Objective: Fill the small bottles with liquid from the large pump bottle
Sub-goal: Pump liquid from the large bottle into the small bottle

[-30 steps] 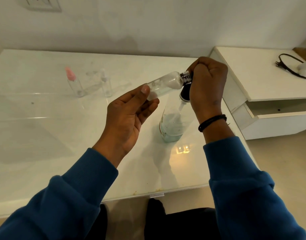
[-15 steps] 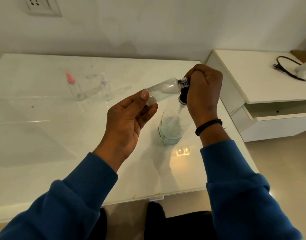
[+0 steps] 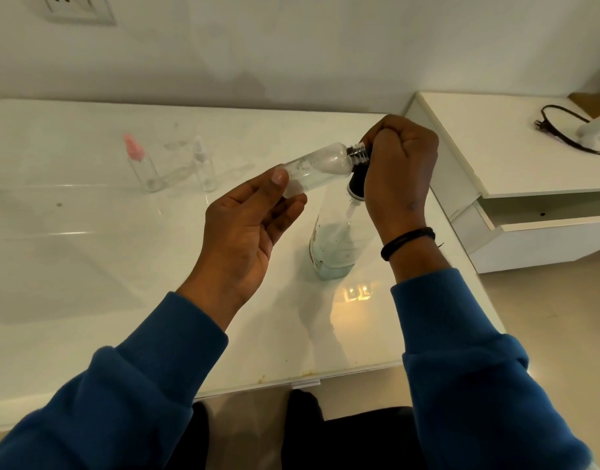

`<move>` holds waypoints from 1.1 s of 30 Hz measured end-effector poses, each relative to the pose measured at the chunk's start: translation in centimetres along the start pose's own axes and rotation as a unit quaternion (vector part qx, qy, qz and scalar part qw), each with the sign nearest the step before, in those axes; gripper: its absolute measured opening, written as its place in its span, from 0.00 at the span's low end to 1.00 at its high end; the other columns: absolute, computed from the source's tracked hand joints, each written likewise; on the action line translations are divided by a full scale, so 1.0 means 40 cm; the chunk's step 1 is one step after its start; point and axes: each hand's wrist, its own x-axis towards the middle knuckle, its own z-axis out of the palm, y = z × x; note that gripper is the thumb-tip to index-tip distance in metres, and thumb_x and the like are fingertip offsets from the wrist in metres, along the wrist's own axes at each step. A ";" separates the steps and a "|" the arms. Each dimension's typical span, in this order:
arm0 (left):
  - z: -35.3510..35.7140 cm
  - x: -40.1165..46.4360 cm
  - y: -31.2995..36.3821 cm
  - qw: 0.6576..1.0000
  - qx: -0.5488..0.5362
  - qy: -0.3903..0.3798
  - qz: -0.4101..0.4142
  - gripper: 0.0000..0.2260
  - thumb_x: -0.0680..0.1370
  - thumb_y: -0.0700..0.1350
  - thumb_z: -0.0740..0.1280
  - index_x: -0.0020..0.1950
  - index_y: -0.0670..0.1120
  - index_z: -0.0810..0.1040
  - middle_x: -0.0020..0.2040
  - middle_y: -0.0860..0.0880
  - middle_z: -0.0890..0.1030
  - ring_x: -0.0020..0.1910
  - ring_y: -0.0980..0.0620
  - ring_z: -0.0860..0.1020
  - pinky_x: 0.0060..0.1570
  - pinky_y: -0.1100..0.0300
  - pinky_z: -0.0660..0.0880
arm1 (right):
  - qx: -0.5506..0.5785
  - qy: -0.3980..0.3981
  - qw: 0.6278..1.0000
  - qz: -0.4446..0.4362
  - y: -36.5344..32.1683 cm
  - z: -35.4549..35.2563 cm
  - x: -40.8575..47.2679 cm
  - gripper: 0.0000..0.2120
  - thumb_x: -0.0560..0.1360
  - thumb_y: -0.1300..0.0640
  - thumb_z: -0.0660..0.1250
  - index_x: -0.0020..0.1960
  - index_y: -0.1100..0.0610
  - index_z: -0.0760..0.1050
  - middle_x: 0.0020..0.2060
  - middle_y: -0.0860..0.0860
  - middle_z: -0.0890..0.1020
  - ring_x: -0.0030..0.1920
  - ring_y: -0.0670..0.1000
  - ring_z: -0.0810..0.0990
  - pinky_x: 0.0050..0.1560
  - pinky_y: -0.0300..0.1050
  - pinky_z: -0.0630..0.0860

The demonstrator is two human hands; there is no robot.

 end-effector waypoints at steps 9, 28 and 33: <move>-0.003 -0.002 -0.001 1.000 -0.012 -0.008 -0.004 0.17 0.71 0.44 0.73 0.58 0.39 0.83 0.54 0.41 0.86 0.49 0.47 0.85 0.47 0.61 0.82 | 0.010 -0.015 1.000 -0.001 -0.008 -0.001 -0.003 0.15 0.68 0.69 0.55 0.28 0.55 0.70 0.23 0.44 0.71 0.26 0.42 0.69 0.28 0.38 0.68; 0.000 -0.004 0.001 1.000 -0.016 -0.001 -0.004 0.18 0.71 0.44 0.72 0.60 0.38 0.82 0.56 0.39 0.85 0.51 0.45 0.85 0.48 0.60 0.82 | 0.005 -0.011 1.000 0.006 -0.013 -0.004 -0.008 0.15 0.70 0.72 0.54 0.29 0.60 0.71 0.21 0.44 0.71 0.24 0.42 0.69 0.25 0.34 0.66; -0.001 -0.005 -0.005 1.000 -0.012 0.005 -0.004 0.19 0.72 0.43 0.72 0.61 0.38 0.81 0.57 0.39 0.85 0.51 0.45 0.85 0.47 0.61 0.82 | 0.020 -0.022 0.999 0.029 -0.001 -0.001 -0.015 0.14 0.70 0.72 0.54 0.30 0.62 0.70 0.21 0.45 0.69 0.23 0.42 0.67 0.25 0.37 0.66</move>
